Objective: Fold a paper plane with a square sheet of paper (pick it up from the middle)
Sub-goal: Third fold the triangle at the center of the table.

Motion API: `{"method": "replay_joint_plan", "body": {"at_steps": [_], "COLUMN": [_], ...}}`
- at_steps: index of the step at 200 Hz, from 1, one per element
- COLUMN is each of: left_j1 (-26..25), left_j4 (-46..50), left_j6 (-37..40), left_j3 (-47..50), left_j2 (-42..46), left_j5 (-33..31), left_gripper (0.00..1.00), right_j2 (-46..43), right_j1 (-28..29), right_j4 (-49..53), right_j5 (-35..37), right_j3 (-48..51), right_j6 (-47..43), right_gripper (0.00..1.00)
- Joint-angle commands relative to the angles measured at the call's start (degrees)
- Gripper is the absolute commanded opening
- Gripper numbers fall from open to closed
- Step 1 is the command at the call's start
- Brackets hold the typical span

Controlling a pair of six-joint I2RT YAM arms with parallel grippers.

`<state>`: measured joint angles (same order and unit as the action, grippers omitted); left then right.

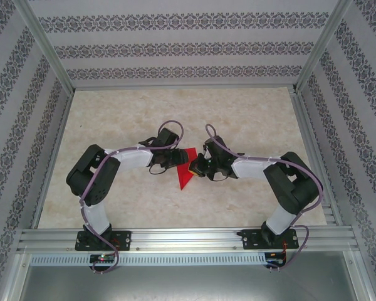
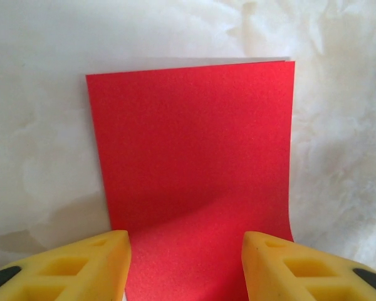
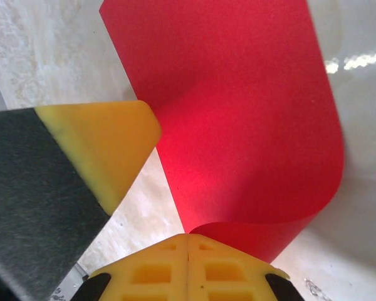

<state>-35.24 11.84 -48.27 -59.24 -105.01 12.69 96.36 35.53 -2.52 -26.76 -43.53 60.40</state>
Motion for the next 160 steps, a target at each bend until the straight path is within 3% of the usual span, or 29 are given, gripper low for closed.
{"method": "replay_joint_plan", "body": {"at_steps": [1,160], "left_j1": [0.59,0.6], "left_j4": [2.17,3.6], "left_j6": [1.16,1.25], "left_j3": [-1.59,-2.21], "left_j2": [-1.4,-2.68], "left_j5": [-1.57,-0.87], "left_gripper": [0.5,0.52], "right_j2": [1.58,5.99], "right_j1": [0.64,1.92], "right_j4": [0.56,1.9], "right_j5": [1.33,1.85], "right_j3": [-1.81,-6.5], "right_j6": [-1.9,-7.34], "right_gripper": [0.02,0.03]}}
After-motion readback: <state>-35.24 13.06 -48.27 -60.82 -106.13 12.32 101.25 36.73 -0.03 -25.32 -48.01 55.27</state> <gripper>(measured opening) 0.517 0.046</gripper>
